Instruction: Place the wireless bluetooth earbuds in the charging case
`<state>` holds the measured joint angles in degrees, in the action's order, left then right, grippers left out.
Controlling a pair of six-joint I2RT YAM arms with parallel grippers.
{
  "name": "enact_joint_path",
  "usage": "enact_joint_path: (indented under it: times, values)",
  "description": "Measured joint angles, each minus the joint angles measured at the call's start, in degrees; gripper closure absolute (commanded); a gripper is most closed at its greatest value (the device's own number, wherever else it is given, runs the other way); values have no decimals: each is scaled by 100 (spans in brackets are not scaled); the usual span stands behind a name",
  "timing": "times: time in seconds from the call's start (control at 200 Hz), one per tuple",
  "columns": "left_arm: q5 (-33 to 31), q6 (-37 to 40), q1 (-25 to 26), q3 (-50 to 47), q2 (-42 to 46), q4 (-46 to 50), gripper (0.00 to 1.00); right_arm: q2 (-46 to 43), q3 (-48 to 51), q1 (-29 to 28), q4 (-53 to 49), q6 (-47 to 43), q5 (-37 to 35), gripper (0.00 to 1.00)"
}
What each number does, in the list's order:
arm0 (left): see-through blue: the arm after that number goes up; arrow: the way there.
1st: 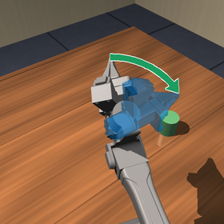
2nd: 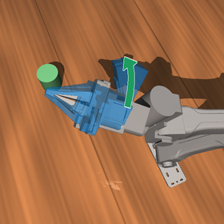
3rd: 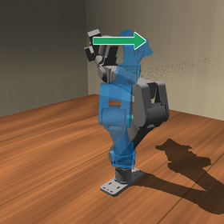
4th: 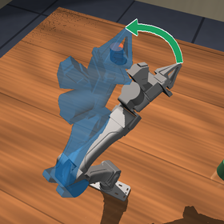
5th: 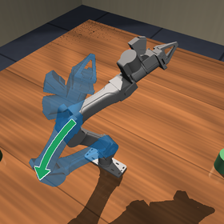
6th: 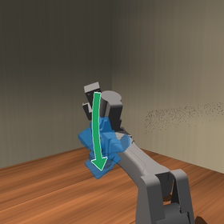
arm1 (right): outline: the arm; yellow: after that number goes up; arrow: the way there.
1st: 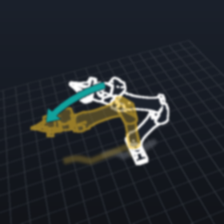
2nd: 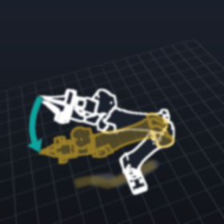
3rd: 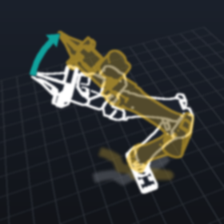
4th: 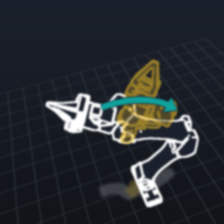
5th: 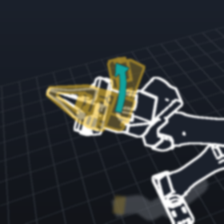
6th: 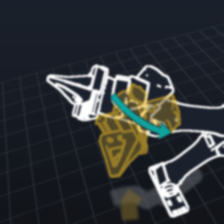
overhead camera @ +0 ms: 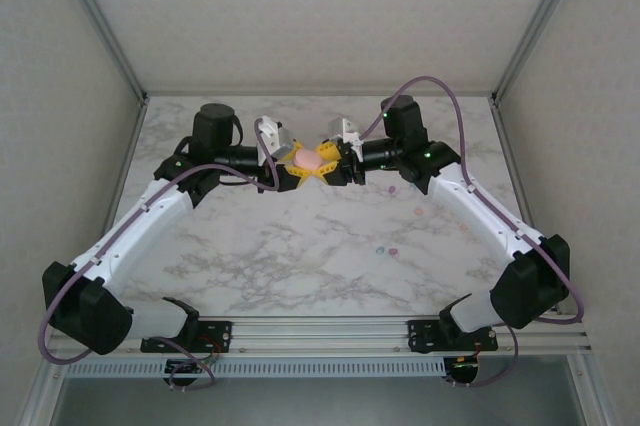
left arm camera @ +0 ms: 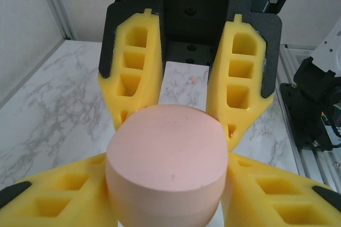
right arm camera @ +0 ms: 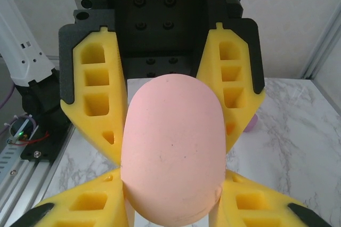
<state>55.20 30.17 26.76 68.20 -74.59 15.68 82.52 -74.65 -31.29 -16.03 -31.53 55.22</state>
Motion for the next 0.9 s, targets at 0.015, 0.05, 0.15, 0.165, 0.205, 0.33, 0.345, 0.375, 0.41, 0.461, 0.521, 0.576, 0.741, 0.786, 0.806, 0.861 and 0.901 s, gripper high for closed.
enact_joint_path:
  times: [0.015, 0.05, 0.15, 0.165, 0.205, 0.33, 0.345, 0.375, 0.41, 0.461, 0.521, 0.576, 0.741, 0.786, 0.806, 0.861, 0.901]
  values:
    - [0, 7, 0, 0, 0, 0, 49, -2, 0, 2, 2, 4, -2, 66]
    - [0, 4, 4, 0, 0, -2, 49, -13, 2, 2, 2, 26, -11, 66]
    - [2, 2, 4, 0, 0, -7, 48, -39, 9, 2, 26, 72, -31, 66]
    - [2, 2, 4, 0, 0, -13, 48, -46, 13, 2, 42, 72, -35, 66]
    - [0, -22, 4, 0, 0, -31, 48, -59, 35, 2, 76, 92, -57, 66]
    - [-4, -85, 2, -4, 0, -70, 50, -85, 96, 2, 188, 131, -76, 66]
    - [-4, -94, 2, -4, 0, -72, 50, -85, 96, 2, 192, 133, -76, 66]
    - [-4, -109, 2, -7, 0, -85, 52, -87, 96, 2, 197, 133, -76, 65]
    - [-2, -136, 2, -7, 0, -101, 53, -90, 96, 2, 208, 133, -74, 66]
    - [-2, -175, -4, -7, 0, -127, 54, -96, 98, 2, 214, 131, -74, 65]
    - [4, -195, -11, -4, 0, -136, 57, -101, 107, 2, 234, 133, -76, 65]
    - [9, -203, -13, -7, 0, -153, 60, -107, 118, 2, 262, 131, -74, 65]
    - [26, -234, -24, -7, 0, -170, 68, -111, 140, 7, 315, 131, -70, 60]
    - [26, -236, -22, -7, 0, -173, 70, -111, 149, 7, 334, 151, -70, 56]
    - [26, -238, -22, -7, 0, -173, 70, -111, 149, 7, 339, 170, -76, 54]
    - [17, -264, -22, -7, 0, -181, 72, -111, 151, 7, 341, 256, -103, 47]
    - [22, -317, -22, -20, 0, -223, 73, -116, 151, 7, 358, 319, -146, 44]
